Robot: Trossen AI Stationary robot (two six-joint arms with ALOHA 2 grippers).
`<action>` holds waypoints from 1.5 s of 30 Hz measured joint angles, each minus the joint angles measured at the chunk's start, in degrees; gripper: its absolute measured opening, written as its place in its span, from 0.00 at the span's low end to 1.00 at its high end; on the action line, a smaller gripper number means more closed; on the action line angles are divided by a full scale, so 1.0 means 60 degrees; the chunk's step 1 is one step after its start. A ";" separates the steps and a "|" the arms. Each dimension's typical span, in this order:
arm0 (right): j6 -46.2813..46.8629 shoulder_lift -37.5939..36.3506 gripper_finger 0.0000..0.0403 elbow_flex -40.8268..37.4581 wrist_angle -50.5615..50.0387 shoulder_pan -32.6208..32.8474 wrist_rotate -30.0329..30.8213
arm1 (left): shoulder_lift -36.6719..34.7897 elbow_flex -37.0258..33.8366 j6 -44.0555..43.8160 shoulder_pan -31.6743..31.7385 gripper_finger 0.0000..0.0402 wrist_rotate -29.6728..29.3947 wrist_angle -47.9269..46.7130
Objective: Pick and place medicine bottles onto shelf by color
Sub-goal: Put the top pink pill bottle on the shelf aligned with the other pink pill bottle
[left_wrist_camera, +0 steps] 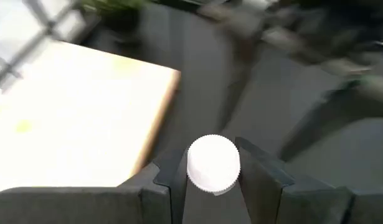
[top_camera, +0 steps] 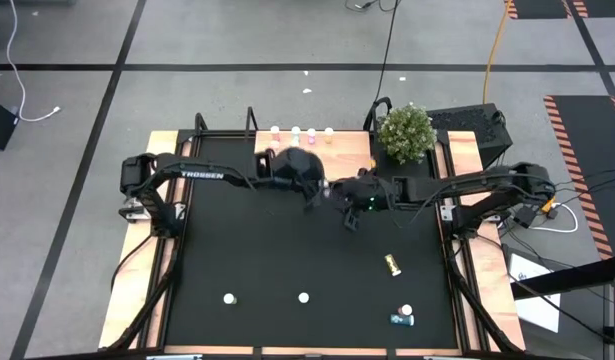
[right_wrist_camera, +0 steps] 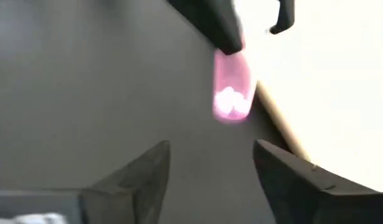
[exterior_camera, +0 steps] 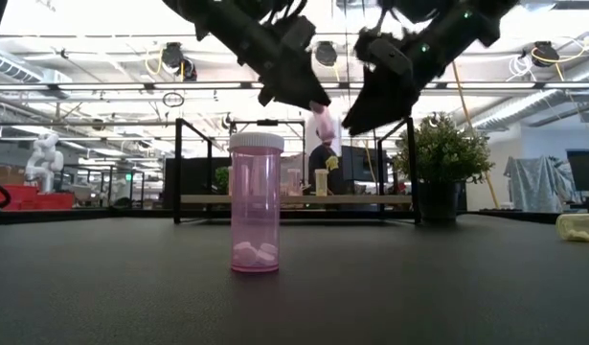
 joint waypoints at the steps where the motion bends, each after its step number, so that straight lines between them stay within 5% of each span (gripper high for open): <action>1: -0.0056 -0.0250 0.60 0.0000 -0.0067 -0.0057 0.0479 | -0.0015 0.0007 0.0111 0.0209 0.30 -0.0030 0.0039; 7: -0.1001 -0.1831 0.69 0.0004 -0.0247 -0.0542 0.2640 | -0.0193 0.0007 0.1099 0.1513 0.30 0.0396 0.0258; 21: -0.0742 -0.1952 0.67 -0.0001 0.0096 -0.2239 0.2093 | 0.0178 0.0215 0.2989 0.3845 0.29 0.1575 0.0469; 31: -0.0382 -0.1671 0.67 -0.0004 0.0094 -0.2458 0.1860 | 0.1843 0.2902 0.4326 0.3856 0.29 0.2001 -0.2342; 45: -0.0237 -0.1704 0.67 -0.0004 -0.0290 -0.2480 0.1877 | 0.1889 0.1526 0.4769 0.3717 0.30 0.2031 -0.1882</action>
